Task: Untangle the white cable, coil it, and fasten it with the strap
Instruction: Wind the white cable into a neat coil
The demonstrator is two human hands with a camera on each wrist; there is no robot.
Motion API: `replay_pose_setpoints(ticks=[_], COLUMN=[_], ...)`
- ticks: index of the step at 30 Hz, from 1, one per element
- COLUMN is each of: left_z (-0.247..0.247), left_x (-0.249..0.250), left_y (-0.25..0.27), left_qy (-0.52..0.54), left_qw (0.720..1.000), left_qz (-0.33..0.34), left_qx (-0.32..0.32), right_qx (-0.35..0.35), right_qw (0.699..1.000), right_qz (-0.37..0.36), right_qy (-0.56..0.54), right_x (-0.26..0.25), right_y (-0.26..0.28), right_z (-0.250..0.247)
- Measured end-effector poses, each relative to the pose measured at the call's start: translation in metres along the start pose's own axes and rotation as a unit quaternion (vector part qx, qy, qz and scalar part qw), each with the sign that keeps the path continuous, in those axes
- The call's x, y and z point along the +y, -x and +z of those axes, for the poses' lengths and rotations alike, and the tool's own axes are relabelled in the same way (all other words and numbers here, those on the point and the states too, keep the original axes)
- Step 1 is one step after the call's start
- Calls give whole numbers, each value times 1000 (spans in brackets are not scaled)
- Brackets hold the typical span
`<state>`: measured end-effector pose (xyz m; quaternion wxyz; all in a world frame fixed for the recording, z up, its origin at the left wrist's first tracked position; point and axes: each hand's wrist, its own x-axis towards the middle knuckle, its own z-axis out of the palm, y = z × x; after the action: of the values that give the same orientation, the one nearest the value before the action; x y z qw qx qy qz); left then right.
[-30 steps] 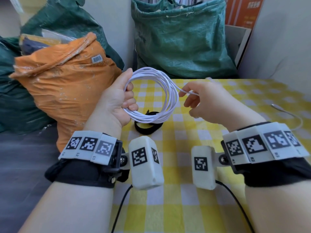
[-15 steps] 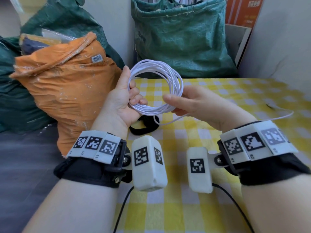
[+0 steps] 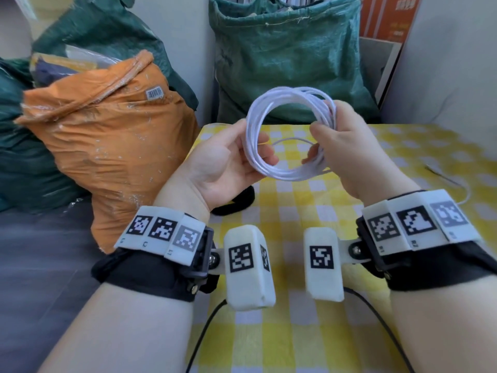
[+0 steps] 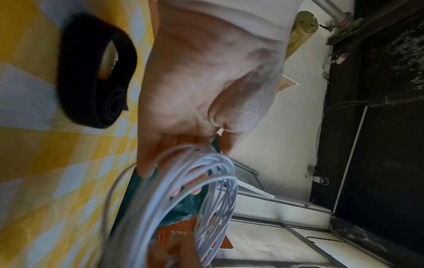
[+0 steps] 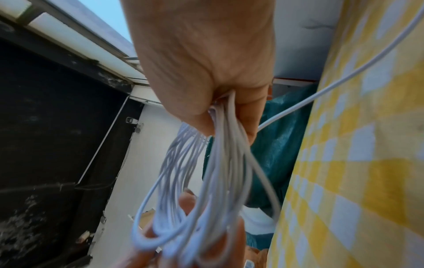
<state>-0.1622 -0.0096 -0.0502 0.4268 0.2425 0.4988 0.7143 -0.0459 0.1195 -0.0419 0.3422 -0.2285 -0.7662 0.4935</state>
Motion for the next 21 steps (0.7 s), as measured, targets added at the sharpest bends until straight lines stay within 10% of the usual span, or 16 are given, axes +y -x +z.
replay_pose_setpoints(ticks=[9,21], left_z=[0,-1], left_x=[1,-2], left_y=[9,5], left_qy=[-203,-247], left_qw=[978,961], left_qz=[-2,-5], left_qx=[-57,-120], right_qx=[-179,-162], right_qw=[944,950], right_qz=[-112,-98], right_qy=[252,247], right_x=[-9,-12], right_y=[8,9], right_z=[14,9])
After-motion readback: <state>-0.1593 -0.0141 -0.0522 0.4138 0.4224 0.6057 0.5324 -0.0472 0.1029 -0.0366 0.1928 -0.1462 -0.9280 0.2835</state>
